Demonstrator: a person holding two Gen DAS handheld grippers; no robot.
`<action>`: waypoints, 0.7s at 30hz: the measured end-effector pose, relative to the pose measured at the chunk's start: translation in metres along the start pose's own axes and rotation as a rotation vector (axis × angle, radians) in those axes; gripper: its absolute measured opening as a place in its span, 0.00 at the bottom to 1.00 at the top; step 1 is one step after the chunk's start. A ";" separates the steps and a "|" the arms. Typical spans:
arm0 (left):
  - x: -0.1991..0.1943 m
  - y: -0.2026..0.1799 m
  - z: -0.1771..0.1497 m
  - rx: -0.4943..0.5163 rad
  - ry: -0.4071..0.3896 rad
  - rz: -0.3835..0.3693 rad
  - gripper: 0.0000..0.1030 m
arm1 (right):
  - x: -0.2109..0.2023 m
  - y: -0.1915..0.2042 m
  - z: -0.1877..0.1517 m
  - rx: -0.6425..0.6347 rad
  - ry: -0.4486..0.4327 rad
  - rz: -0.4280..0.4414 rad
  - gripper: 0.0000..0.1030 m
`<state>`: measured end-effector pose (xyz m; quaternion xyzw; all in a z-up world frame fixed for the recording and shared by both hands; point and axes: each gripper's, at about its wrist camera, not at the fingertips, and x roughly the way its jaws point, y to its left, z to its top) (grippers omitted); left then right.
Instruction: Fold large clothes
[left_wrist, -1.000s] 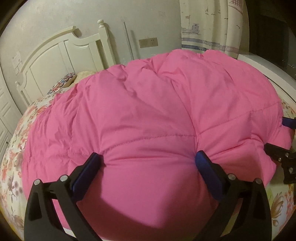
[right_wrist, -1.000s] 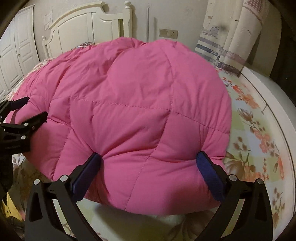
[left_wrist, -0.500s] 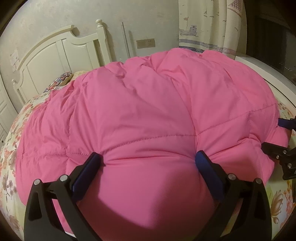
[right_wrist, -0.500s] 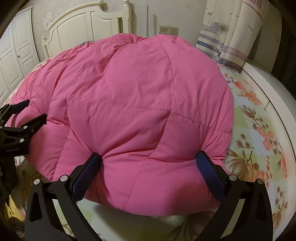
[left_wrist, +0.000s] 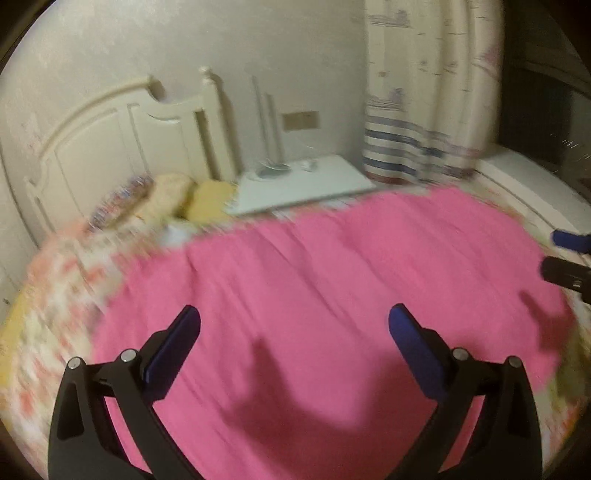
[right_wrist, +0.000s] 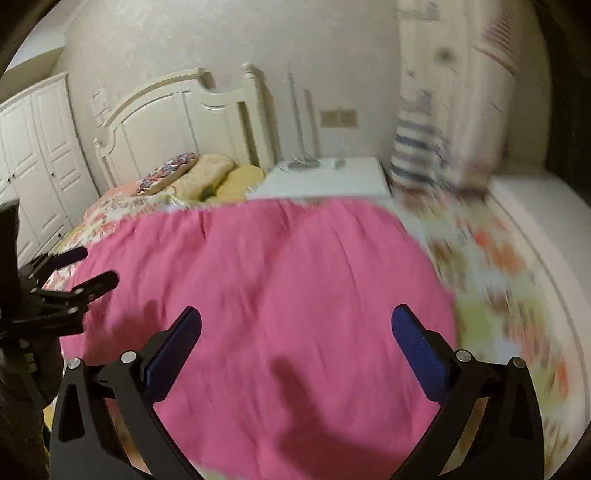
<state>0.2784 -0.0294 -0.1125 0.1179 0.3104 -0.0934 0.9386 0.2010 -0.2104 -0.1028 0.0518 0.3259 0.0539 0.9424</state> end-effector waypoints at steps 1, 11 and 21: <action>0.012 0.005 0.012 0.008 0.020 0.024 0.98 | 0.017 0.009 0.023 -0.028 0.021 -0.009 0.96; 0.137 0.036 0.039 0.027 0.226 0.059 0.98 | 0.192 0.027 0.093 -0.142 0.397 -0.089 0.96; 0.167 0.042 0.035 -0.027 0.241 -0.022 0.98 | 0.228 0.002 0.076 -0.048 0.426 0.078 0.96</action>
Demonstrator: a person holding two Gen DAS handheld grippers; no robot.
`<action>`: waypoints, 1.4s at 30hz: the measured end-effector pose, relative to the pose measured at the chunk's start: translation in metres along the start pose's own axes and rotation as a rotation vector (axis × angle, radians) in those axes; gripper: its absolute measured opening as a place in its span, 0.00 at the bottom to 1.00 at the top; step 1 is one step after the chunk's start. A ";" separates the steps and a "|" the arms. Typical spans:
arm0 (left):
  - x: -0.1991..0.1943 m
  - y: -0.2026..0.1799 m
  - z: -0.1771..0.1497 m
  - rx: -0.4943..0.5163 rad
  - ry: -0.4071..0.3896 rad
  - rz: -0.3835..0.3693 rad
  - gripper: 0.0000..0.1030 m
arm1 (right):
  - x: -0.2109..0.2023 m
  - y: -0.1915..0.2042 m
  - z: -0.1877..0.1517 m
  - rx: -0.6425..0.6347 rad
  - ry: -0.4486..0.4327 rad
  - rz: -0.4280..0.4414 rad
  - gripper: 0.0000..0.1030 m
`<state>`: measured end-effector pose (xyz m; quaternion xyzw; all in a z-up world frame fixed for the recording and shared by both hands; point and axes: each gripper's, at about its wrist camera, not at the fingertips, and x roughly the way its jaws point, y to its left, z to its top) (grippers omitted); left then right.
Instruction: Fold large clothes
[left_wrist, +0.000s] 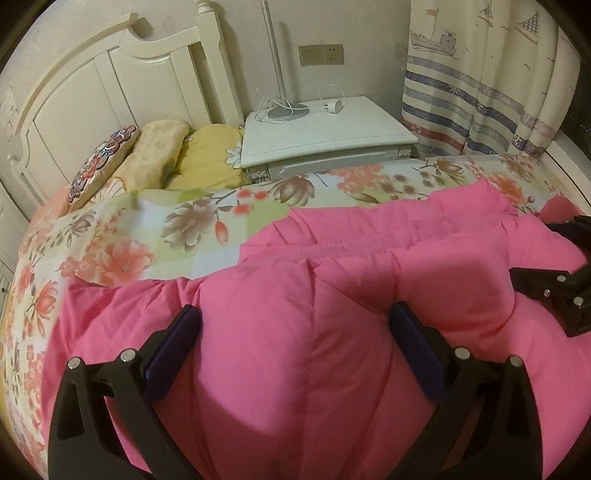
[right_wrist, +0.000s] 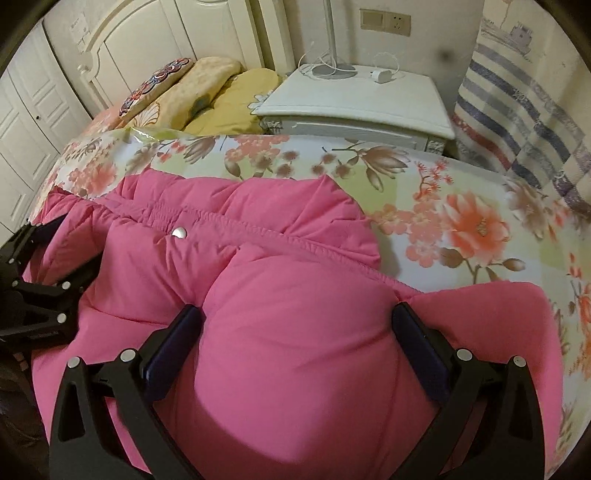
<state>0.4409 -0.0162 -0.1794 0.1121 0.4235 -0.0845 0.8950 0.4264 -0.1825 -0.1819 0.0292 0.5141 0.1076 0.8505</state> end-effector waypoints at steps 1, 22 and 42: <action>0.001 0.000 0.001 -0.005 -0.001 -0.003 0.98 | 0.001 -0.001 0.003 0.005 0.000 0.009 0.96; -0.031 0.009 -0.012 -0.053 -0.039 0.024 0.98 | -0.022 0.009 -0.001 0.039 -0.046 -0.071 0.96; -0.081 0.042 -0.135 -0.107 -0.051 0.186 0.98 | -0.050 0.093 -0.098 -0.215 -0.163 0.005 0.96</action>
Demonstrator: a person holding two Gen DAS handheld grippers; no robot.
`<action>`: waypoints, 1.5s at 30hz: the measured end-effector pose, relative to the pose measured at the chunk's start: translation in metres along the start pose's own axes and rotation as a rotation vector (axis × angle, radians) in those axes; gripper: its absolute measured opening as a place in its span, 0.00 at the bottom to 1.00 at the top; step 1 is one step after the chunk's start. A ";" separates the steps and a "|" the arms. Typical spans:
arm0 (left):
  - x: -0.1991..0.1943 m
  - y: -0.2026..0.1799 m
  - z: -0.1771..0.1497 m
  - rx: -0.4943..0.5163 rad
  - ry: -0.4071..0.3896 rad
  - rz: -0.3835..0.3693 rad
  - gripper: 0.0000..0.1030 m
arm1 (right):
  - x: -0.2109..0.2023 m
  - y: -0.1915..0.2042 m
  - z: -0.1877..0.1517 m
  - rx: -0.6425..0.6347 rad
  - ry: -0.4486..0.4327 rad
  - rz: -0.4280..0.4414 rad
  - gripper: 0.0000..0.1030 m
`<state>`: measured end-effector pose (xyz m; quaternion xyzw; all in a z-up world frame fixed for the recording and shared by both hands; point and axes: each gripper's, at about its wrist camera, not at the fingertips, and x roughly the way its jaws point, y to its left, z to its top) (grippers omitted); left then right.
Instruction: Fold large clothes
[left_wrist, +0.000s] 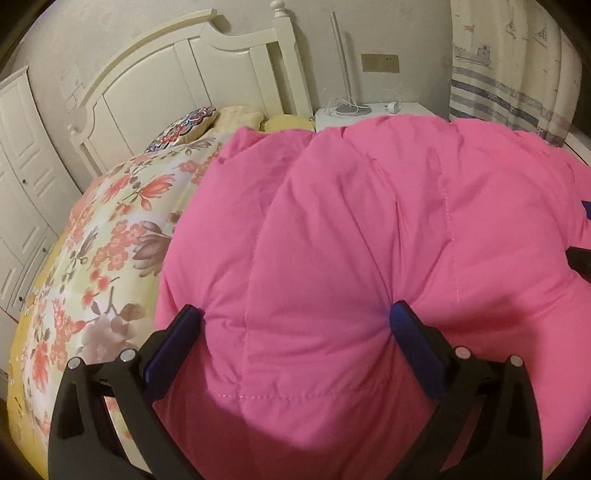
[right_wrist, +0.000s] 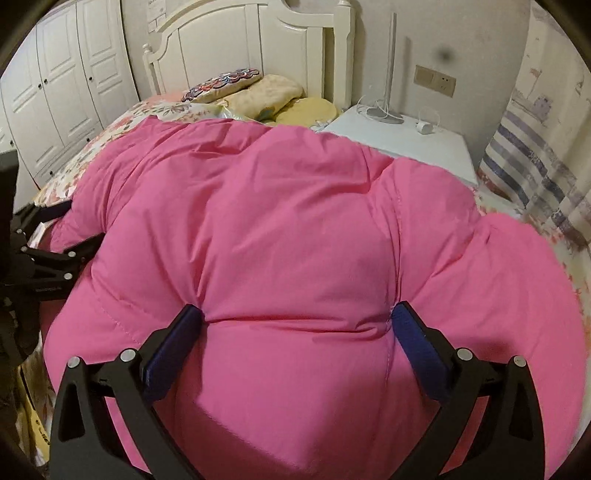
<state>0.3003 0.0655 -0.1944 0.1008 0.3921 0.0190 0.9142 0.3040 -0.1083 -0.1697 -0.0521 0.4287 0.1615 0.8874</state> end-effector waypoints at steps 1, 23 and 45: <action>0.001 0.001 -0.002 -0.011 -0.008 -0.007 0.98 | 0.002 -0.003 0.000 0.014 -0.003 0.013 0.96; 0.002 0.011 -0.019 -0.098 -0.066 -0.027 0.98 | -0.008 0.075 -0.024 -0.094 -0.028 -0.069 0.96; -0.003 0.009 -0.019 -0.099 -0.077 -0.009 0.98 | -0.084 -0.054 -0.056 0.143 -0.115 -0.185 0.96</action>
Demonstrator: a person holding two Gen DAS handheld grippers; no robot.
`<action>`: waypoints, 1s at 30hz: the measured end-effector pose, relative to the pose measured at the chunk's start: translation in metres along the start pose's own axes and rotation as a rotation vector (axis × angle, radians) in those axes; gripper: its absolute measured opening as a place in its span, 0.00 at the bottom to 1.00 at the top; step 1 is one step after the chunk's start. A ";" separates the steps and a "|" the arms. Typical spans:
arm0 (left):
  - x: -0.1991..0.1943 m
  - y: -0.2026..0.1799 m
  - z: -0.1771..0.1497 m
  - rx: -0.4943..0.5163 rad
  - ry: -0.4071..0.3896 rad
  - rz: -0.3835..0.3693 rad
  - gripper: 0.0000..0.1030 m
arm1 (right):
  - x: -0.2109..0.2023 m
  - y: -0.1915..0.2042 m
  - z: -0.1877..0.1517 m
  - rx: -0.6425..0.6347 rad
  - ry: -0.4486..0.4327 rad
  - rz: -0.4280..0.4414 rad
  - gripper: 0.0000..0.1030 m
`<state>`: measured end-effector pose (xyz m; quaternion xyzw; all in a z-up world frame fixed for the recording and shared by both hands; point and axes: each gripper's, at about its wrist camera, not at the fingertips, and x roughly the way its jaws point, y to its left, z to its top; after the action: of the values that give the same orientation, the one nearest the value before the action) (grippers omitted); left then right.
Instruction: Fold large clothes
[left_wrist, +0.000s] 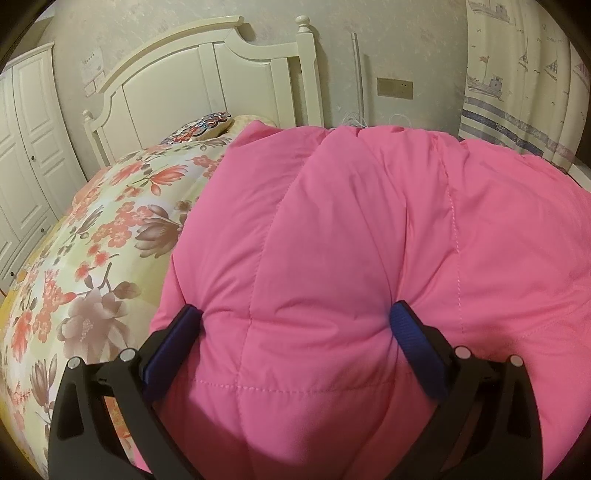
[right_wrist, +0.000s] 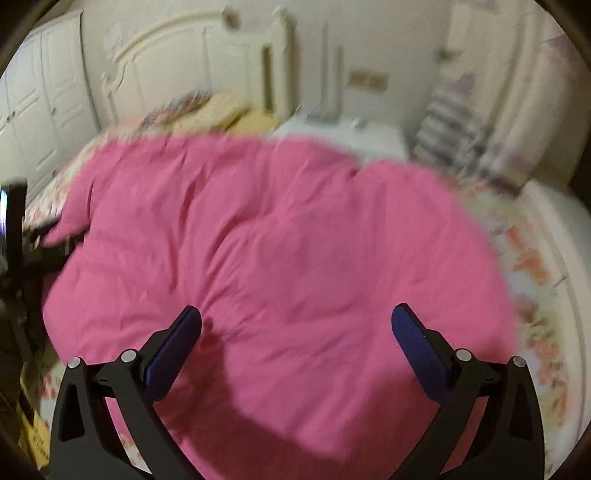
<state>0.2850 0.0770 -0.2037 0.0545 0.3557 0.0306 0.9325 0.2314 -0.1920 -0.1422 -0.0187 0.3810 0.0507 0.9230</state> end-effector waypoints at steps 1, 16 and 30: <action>0.000 0.000 0.000 0.000 -0.001 0.000 0.98 | -0.005 -0.012 0.000 0.036 -0.023 -0.026 0.96; -0.024 0.025 0.058 -0.112 0.062 -0.161 0.98 | 0.033 -0.063 -0.032 0.134 0.034 -0.025 0.96; 0.110 0.038 0.111 -0.249 0.219 -0.192 0.98 | 0.030 -0.059 -0.036 0.140 0.021 -0.031 0.96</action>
<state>0.4408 0.1167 -0.1893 -0.0994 0.4518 -0.0090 0.8865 0.2338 -0.2505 -0.1889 0.0397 0.3932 0.0094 0.9186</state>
